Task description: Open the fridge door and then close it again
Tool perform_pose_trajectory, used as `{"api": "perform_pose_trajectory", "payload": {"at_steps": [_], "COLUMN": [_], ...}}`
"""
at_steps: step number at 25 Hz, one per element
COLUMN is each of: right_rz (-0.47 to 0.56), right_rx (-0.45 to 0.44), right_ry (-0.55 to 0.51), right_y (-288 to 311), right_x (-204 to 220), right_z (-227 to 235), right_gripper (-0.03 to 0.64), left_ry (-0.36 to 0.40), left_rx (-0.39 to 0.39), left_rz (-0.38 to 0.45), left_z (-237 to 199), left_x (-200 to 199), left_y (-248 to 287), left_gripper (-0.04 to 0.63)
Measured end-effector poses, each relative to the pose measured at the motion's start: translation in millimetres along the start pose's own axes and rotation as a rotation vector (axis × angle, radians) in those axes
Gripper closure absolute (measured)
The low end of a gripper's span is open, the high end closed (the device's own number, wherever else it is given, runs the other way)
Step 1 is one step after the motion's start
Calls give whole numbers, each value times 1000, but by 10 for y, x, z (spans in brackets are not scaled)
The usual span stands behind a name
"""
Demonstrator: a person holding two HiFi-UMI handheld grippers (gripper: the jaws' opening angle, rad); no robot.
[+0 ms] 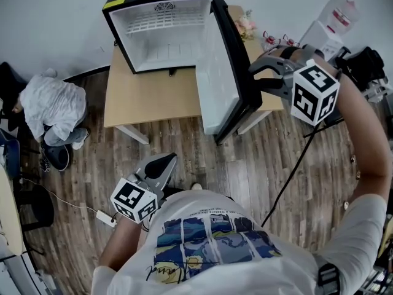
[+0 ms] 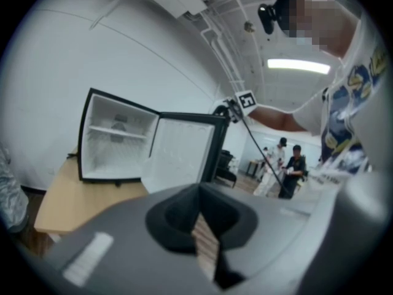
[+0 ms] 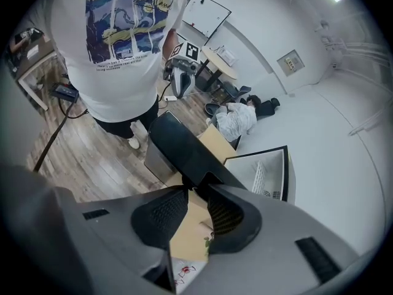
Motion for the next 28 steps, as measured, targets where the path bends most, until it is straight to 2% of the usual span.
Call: {"api": "perform_pose_trajectory", "payload": {"at_steps": [10,28], "right_rz": [-40,-39], "right_rx": [-7,-13], "right_ry": [-3,6], "right_y": [15,16], "right_x": [102,94], "right_z": [-16,-10], "right_gripper": [540,537], "left_ry": [9,0], "left_rx": [8,19], "left_rz": [8,4], "left_z": [25,57], "left_x": [-39,28], "left_y": [-31,-1], "left_gripper": [586,586]}}
Point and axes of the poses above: the fingertips, and each gripper's own axes: y forward along the fingers, z to its right, x out of its underside, the point moved 9 cm from there along -y, backward along the fingers, and after that the axes turned 8 degrees about -x, right-handed, at the moved point
